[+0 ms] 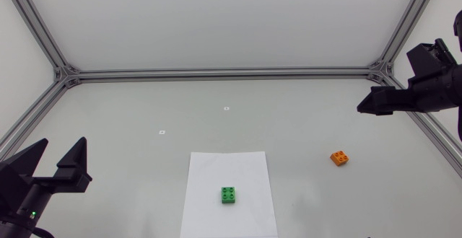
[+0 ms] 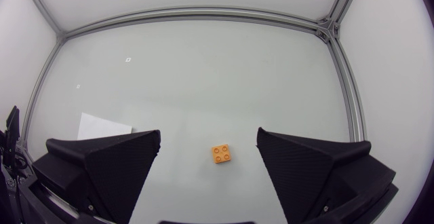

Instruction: Pick up the orange 2x2 brick with the right arm and stack it on top of the green 2x2 brick in the center

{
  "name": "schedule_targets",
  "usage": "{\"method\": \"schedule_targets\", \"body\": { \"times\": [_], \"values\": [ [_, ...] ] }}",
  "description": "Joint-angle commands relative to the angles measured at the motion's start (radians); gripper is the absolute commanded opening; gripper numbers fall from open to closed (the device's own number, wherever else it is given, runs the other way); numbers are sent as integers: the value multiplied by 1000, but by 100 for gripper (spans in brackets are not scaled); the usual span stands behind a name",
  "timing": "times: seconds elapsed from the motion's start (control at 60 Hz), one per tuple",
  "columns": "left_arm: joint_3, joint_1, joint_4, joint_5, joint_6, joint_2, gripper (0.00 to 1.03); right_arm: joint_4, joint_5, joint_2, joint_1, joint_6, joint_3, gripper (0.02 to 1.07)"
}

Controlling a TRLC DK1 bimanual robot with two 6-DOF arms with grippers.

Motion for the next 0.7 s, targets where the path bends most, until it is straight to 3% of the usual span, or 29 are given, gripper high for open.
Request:
{"method": "schedule_targets", "body": {
  "times": [0.0,0.133,0.417,0.683],
  "values": [
    [-41,5,-13,4,13,-8,99,-54,49,60,8,-96,41,103],
    [-41,5,-13,4,13,-8,99,-106,145,153,36,-145,77,103],
    [-41,5,-15,4,13,-8,99,-208,192,317,53,-208,139,103],
    [-41,5,-13,4,13,-8,99,-195,220,434,108,-187,143,103]
  ]
}}
